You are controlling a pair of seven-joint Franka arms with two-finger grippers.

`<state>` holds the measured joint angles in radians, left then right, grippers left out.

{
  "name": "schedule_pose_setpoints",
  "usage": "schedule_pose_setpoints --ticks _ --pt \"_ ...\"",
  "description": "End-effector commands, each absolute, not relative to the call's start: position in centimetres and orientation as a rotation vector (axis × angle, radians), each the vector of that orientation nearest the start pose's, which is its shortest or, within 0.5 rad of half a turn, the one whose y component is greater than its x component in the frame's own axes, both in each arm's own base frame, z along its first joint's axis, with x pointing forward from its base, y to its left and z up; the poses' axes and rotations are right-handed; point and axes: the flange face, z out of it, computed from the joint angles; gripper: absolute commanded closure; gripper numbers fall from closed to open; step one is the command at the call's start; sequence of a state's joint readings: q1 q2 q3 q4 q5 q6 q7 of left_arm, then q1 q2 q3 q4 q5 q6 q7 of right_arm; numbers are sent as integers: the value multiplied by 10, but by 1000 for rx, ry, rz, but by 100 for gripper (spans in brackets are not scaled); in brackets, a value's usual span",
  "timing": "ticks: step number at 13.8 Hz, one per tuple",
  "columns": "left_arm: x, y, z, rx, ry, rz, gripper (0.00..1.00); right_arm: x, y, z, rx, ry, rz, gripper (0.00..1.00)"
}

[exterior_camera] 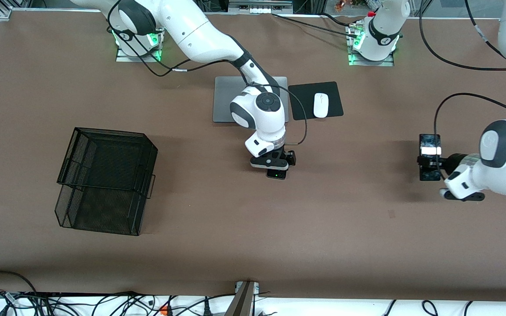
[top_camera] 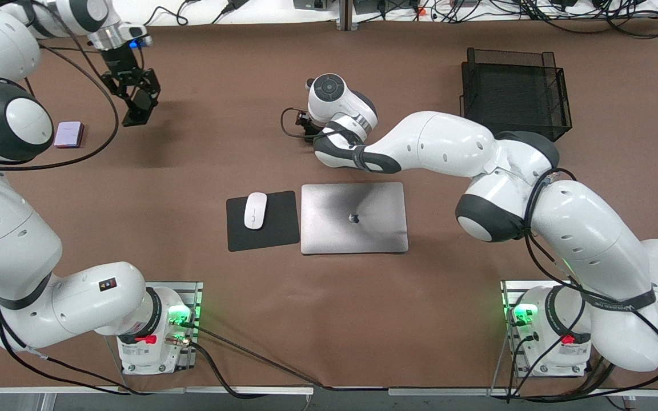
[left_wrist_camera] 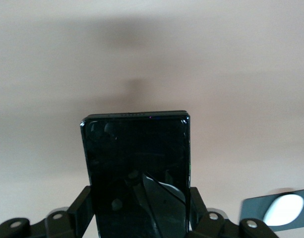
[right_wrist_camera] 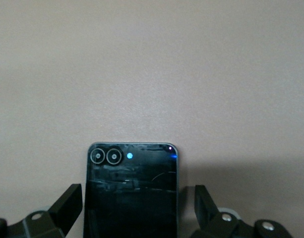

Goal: Place phones with both arms
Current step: 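Grasp the black phone with the left gripper while the right gripper grasps the flip phone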

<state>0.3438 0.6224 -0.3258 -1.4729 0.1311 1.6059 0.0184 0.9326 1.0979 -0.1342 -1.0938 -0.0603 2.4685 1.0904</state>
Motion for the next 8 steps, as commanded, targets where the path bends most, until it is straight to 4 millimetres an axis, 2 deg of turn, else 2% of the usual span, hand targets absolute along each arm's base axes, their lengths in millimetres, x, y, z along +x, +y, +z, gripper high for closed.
schedule_pose_setpoints --ticks 1,3,6,7,8 --pt "655 18 313 -3136 -11 739 73 528 604 174 -2948 243 -487 0" --pt "656 -18 321 -3152 -43 732 78 528 606 178 -2939 241 -494 0" --pt "654 -54 324 -3236 -131 787 78 521 609 165 -2965 198 -510 1" --pt "654 -62 325 -3252 -130 798 78 518 611 163 -2973 182 -517 7" --pt "653 -70 326 -3270 -149 810 78 518 611 162 -2979 172 -522 21"
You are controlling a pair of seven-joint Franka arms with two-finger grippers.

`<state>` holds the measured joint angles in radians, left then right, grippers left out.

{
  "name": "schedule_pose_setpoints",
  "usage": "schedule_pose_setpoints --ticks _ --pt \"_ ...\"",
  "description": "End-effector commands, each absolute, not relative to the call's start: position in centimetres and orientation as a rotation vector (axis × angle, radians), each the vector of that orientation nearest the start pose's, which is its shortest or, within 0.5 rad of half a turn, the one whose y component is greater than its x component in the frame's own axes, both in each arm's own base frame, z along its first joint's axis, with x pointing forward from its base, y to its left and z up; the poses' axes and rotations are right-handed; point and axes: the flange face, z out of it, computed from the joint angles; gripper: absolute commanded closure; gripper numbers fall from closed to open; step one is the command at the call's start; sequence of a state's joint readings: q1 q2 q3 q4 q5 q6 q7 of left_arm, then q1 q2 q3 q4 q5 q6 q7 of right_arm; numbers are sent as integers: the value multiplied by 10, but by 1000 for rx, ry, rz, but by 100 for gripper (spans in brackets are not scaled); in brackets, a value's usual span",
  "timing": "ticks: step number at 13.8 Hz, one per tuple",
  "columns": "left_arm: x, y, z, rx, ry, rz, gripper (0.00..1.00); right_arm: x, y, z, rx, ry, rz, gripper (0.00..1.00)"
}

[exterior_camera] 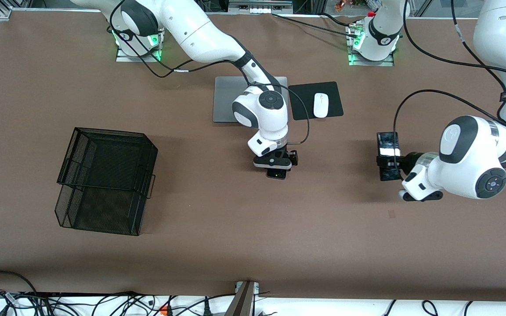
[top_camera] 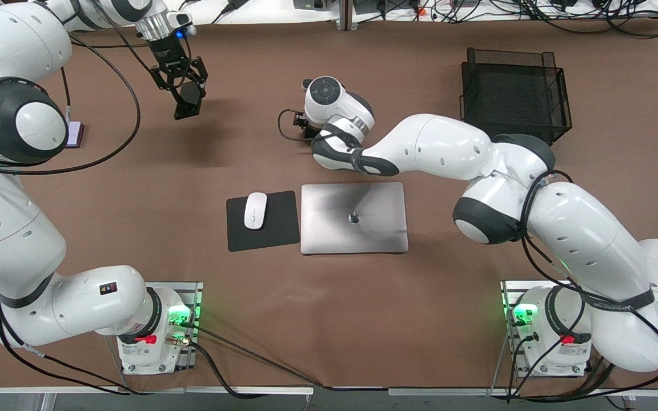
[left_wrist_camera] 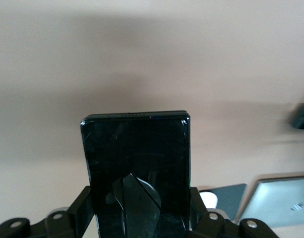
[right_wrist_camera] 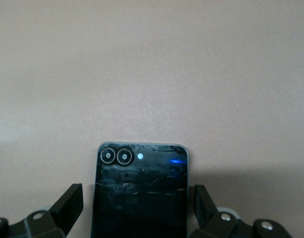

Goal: Place phones with both arms
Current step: 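Carry the black phone midtable while the right gripper drops the flip phone in the basket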

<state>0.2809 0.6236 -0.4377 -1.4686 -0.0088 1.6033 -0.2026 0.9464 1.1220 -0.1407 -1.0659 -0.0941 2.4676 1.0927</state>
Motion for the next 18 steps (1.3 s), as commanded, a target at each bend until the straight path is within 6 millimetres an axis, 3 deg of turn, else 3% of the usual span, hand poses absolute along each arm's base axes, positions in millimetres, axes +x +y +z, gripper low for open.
schedule_pose_setpoints --ticks 1,3,4,5,7,10,12,13,15,18 --pt "653 -79 327 -3286 -161 814 78 518 610 163 -2985 168 -523 38" --pt "655 -91 327 -3295 -185 793 78 523 604 167 -3021 169 -516 66" --pt "655 -91 326 -3297 -189 792 78 524 601 170 -3050 175 -505 73" --pt "656 -91 328 -3298 -190 787 78 527 597 182 -3083 176 -488 74" --pt "656 -92 328 -3300 -188 788 78 534 591 233 -3119 133 -454 75" --pt "659 -103 332 -3355 -203 805 78 562 540 311 -3191 75 -277 75" --pt "662 -143 321 -3387 -141 742 78 579 480 357 -3204 56 -131 76" --pt "657 -187 310 -3392 -74 712 78 583 441 374 -3214 26 -80 77" --pt "644 -260 284 -3370 -115 658 74 583 354 398 -3218 -47 -14 80" --pt "630 -334 236 -3427 -205 506 72 579 223 420 -3215 -189 13 81"
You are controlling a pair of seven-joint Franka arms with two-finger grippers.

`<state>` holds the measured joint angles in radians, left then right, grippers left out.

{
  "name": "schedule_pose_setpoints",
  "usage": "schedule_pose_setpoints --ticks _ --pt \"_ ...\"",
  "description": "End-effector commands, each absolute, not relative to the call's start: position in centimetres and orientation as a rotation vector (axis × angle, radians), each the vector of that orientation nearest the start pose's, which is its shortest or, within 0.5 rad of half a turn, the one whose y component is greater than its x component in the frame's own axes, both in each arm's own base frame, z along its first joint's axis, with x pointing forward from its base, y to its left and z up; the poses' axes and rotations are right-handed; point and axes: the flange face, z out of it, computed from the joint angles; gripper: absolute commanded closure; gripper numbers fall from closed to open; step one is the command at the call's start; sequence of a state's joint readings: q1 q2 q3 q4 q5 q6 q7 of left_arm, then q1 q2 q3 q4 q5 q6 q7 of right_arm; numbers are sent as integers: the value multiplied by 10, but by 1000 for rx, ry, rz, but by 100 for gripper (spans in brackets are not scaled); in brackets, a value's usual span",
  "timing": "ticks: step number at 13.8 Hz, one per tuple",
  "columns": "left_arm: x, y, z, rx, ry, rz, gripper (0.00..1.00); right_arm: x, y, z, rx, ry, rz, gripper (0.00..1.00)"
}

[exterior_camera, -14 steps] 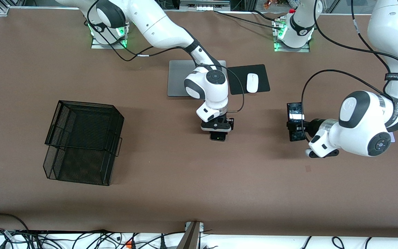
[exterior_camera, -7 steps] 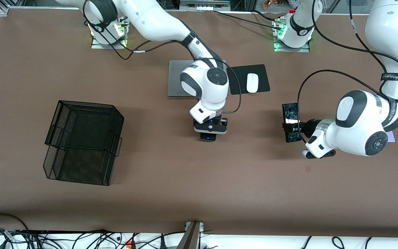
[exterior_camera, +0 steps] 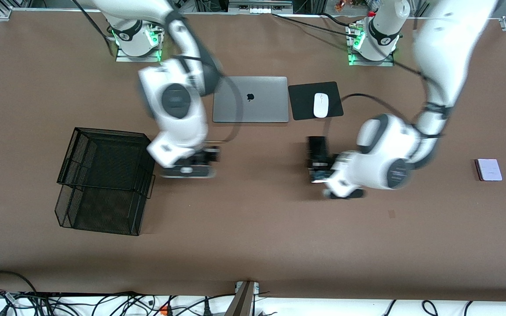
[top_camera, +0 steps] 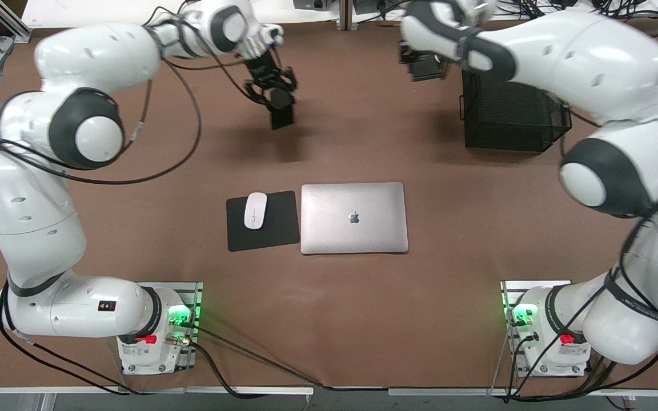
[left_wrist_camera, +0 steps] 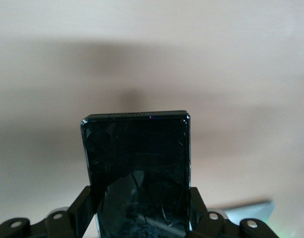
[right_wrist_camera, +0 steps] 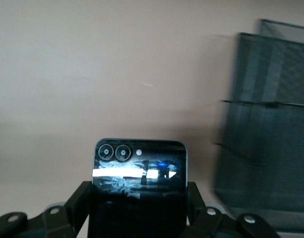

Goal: Place phones with both arms
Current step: 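Carry the black phone midtable while the right gripper drops the flip phone in the basket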

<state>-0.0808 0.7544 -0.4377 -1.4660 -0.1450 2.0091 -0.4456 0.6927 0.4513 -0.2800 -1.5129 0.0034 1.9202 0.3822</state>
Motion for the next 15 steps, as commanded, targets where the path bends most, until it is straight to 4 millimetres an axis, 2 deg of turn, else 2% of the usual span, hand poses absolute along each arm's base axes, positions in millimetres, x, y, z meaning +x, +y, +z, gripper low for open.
schedule_pose_setpoints --ticks 1,2,3,4,5,6,8,9,10,12,13,14,15 --pt "624 -355 225 -3446 -204 468 70 578 176 421 -3202 -239 11 81" --pt "619 -369 213 -3462 -230 434 68 575 134 420 -3192 -285 14 81" --pt "612 -383 204 -3470 -266 408 59 574 96 414 -3189 -293 21 81" --pt "605 -392 199 -3477 -283 380 45 575 63 405 -3192 -292 11 81" --pt "601 -393 196 -3469 -315 392 6 573 39 394 -3198 -287 1 81" --pt "599 -393 198 -3453 -365 410 0 572 22 381 -3202 -262 -24 81" --pt "598 -385 216 -3422 -412 428 0 568 -11 355 -3218 -200 -78 81" --pt "604 -362 226 -3366 -410 474 0 569 -16 347 -3212 -156 -87 81" --pt "612 -336 251 -3294 -378 459 0 572 -19 341 -3195 -107 -83 81" --pt "621 -275 285 -3126 -338 489 0 575 -21 326 -3164 -60 -81 80" --pt "624 -241 293 -3039 -338 528 0 576 -22 321 -3161 -56 -89 79" --pt "625 -211 299 -2953 -341 549 0 577 -27 317 -3164 -37 -83 63" --pt "623 -183 307 -2869 -335 587 0 578 -29 318 -3167 -31 -87 2"
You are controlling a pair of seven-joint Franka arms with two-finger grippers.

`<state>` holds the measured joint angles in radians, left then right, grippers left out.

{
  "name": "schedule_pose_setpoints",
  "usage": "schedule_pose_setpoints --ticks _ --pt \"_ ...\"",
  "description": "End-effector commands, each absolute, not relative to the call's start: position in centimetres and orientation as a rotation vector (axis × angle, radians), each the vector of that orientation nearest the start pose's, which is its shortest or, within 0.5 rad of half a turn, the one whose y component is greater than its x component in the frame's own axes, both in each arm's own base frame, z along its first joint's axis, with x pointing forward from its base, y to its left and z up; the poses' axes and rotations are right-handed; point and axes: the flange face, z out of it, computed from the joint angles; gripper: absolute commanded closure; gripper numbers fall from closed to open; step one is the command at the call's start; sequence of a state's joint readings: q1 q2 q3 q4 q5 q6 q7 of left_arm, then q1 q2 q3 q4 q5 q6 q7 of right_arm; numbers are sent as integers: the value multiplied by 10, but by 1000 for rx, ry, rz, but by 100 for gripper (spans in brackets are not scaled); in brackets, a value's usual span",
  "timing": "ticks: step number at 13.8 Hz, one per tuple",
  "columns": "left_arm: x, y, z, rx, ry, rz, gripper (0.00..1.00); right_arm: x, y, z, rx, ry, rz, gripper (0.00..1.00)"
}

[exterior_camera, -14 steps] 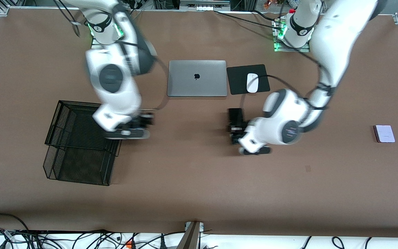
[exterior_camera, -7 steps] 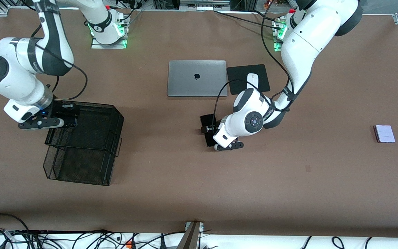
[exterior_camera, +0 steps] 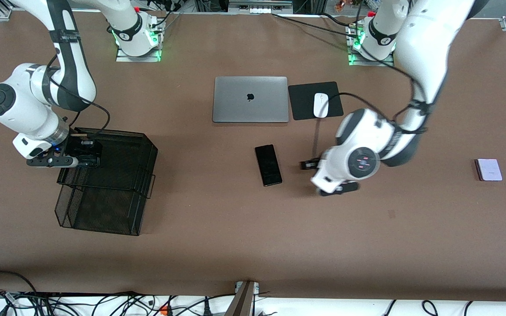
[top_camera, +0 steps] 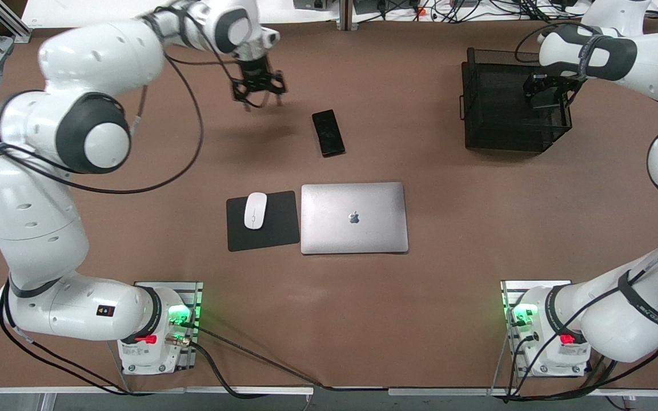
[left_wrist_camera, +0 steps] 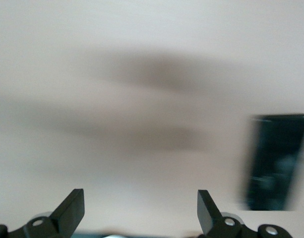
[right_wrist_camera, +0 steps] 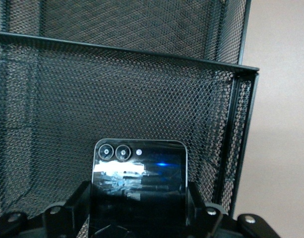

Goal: Place phones with both arms
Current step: 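Move the left gripper to the white phone while the right gripper reaches the black phone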

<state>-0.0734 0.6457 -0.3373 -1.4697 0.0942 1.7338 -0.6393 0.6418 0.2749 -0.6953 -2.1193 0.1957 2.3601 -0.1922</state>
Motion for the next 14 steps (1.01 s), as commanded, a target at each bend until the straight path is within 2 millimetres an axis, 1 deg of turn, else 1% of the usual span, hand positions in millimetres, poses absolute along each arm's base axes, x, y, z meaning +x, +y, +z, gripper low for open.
schedule_pose_setpoints --ticks 1,2,3,4,5,6,7,8,9,10,11,12,13,14 --pt "622 -151 319 -2806 -339 623 0 581 -30 320 -3168 -32 -90 0" --pt "622 -116 329 -2761 -332 655 0 585 -29 327 -3167 -39 -102 0" --pt "624 -74 335 -2744 -299 701 0 590 -26 335 -3162 -45 -93 0" --pt "626 -32 336 -2765 -251 748 0 596 -22 347 -3154 -55 -76 0" --pt "626 15 333 -2807 -197 799 0 603 -15 363 -3144 -74 -54 0" --pt "624 51 328 -2837 -155 834 0 610 -8 381 -3136 -89 -31 0" --pt "621 87 326 -2820 -150 840 0 616 3 402 -3126 -111 -10 0" --pt "617 117 324 -2790 -153 835 0 622 18 421 -3119 -122 10 0" --pt "612 134 317 -2796 -145 840 0 626 46 435 -3121 -114 32 0" --pt "608 158 312 -2829 -126 822 0 626 82 449 -3124 -107 42 0" --pt "607 178 308 -2873 -67 779 0 625 121 458 -3132 -90 30 0" --pt "606 203 307 -2914 -3 715 0 620 164 458 -3142 -69 22 0" --pt "601 226 300 -2947 42 667 0 612 209 455 -3156 -43 12 0" --pt "596 245 291 -2975 85 598 0 605 252 446 -3179 -29 -2 0"
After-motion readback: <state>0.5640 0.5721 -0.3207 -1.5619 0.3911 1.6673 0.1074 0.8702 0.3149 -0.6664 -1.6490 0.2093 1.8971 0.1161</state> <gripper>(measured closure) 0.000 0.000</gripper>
